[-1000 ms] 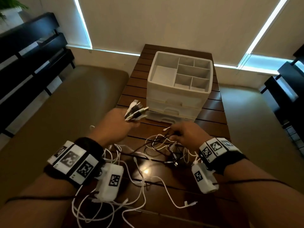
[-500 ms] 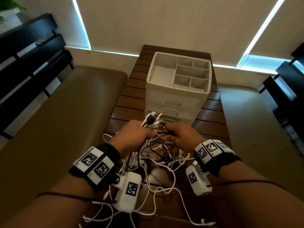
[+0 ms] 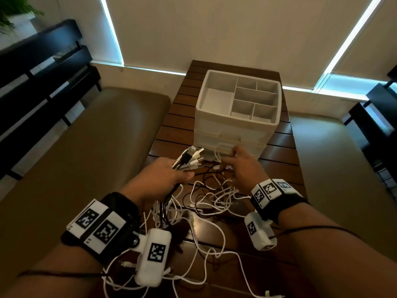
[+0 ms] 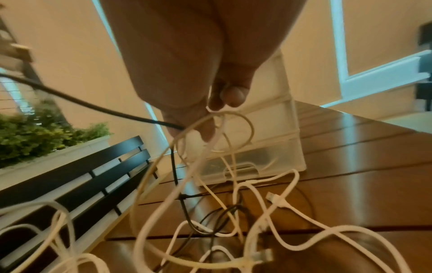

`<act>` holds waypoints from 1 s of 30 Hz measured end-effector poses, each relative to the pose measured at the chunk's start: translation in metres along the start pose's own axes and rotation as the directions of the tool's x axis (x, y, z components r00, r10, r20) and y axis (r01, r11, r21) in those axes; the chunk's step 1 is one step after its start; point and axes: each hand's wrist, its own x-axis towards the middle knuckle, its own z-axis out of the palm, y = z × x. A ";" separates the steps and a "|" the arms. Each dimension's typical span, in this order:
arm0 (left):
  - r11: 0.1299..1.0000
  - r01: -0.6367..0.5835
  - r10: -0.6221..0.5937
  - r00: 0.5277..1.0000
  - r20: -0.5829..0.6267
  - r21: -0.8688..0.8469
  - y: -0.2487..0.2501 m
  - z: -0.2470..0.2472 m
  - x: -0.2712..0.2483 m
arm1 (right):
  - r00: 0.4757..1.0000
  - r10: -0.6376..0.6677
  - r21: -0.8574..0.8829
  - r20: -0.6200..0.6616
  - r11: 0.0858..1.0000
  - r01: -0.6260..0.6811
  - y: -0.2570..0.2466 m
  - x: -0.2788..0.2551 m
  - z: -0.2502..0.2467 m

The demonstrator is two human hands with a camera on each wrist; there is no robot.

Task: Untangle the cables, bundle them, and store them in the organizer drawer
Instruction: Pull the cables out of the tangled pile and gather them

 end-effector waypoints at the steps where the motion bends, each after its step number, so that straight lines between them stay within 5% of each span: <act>1: 1.000 -0.008 0.008 1.000 -0.002 0.011 0.001 0.000 0.000 | 0.999 0.040 -0.009 0.022 0.999 -0.040 0.003 -0.002 0.001; 6: 0.998 0.006 -0.004 1.000 -0.031 0.063 0.002 -0.003 -0.003 | 0.992 0.107 0.116 0.070 0.987 -0.114 0.011 -0.005 0.002; 9: 1.000 0.011 -0.012 0.999 -0.045 -0.001 -0.001 -0.016 -0.006 | 0.950 0.310 0.285 -0.020 0.913 -0.292 0.028 -0.006 -0.001; 12: 0.997 0.036 -0.041 0.997 -0.071 -0.073 -0.005 -0.033 -0.008 | 0.912 0.409 0.262 0.030 0.878 -0.402 0.050 -0.013 -0.002; 16: 0.996 0.020 -0.022 0.999 -0.031 -0.087 -0.005 -0.036 -0.010 | 0.933 0.350 0.122 0.085 0.926 -0.358 0.049 -0.015 0.001; 19: 0.993 0.005 -0.003 1.000 0.012 -0.118 -0.001 -0.029 -0.009 | 0.996 0.093 0.234 0.006 0.968 -0.092 0.016 -0.011 -0.007; 22: 0.992 -0.018 0.022 0.999 0.037 -0.126 0.003 -0.028 -0.009 | 0.982 -0.137 0.344 0.128 0.935 0.086 -0.014 -0.003 -0.011; 27: 1.000 -0.008 0.007 0.992 -0.124 -0.012 -0.001 -0.042 -0.009 | 0.938 -0.082 0.352 0.337 0.935 -0.045 -0.010 0.000 -0.022; 30: 0.999 0.032 -0.042 0.967 -0.250 -0.044 -0.006 -0.051 -0.011 | 0.912 -0.061 0.186 0.405 0.982 -0.016 0.004 -0.001 -0.023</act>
